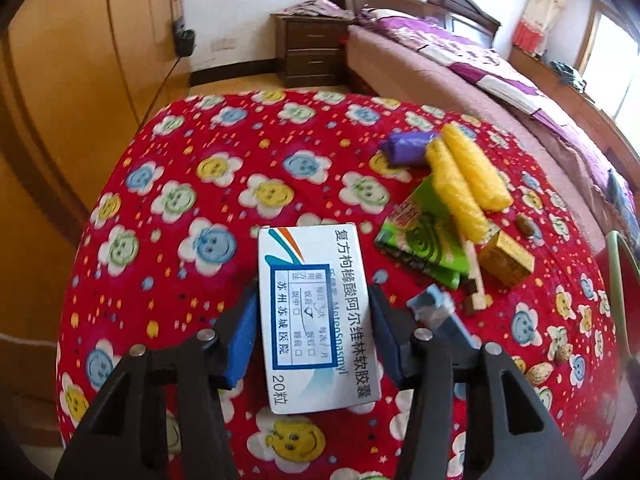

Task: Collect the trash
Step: 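Grasp the white medicine box with the left gripper, then hold the medicine box in left gripper while right gripper grasps the small yellow box, then carry the medicine box and yellow box over the bucket with both grippers, then open both grippers to drop the medicine box and yellow box into the bucket, then move both grippers back from the bucket to the bedspread, then grasp the blue plastic hook with the left gripper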

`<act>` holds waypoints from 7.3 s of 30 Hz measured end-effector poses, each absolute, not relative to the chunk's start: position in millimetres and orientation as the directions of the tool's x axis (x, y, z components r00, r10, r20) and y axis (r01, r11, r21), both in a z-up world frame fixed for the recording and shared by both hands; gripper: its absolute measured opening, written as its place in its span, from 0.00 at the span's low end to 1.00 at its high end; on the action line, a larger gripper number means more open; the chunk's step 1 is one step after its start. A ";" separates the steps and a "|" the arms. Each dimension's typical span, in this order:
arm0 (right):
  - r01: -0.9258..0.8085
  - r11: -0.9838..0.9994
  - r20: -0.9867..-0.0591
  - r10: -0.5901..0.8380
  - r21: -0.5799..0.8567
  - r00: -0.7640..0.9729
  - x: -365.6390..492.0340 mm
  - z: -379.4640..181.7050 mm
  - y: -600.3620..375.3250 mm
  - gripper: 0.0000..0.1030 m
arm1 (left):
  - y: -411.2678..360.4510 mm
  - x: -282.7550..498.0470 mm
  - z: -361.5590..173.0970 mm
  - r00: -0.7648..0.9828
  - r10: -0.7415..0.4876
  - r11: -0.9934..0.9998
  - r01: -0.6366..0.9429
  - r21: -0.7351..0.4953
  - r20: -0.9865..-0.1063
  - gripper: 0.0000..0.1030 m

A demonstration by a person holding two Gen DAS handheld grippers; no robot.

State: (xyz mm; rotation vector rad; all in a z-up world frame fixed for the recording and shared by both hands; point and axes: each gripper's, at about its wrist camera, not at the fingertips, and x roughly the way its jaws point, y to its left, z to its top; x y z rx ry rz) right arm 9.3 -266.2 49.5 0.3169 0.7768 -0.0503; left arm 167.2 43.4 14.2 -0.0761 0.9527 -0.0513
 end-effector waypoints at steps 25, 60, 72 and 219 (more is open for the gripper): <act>-0.103 0.977 -0.761 0.209 0.185 0.614 156.3 10.0 -148.7 0.50 | 45.5 201.9 -0.8 0.581 -0.153 0.988 0.088 -0.125 -0.799 0.52; 0.024 0.947 -0.651 0.201 0.319 0.732 57.0 60.3 -227.9 0.22 | -17.8 139.7 61.6 0.604 -0.322 0.945 0.252 -0.208 -0.729 0.51; 0.159 0.929 -0.602 0.080 0.334 0.794 7.2 79.6 -296.1 0.22 | -98.1 117.0 80.6 0.544 -0.442 0.884 0.398 -0.244 -0.714 0.51; 0.121 0.936 -0.690 0.152 0.330 0.707 36.6 49.7 -246.8 0.46 | 26.9 177.3 28.2 0.606 -0.167 0.985 0.130 -0.110 -0.778 0.17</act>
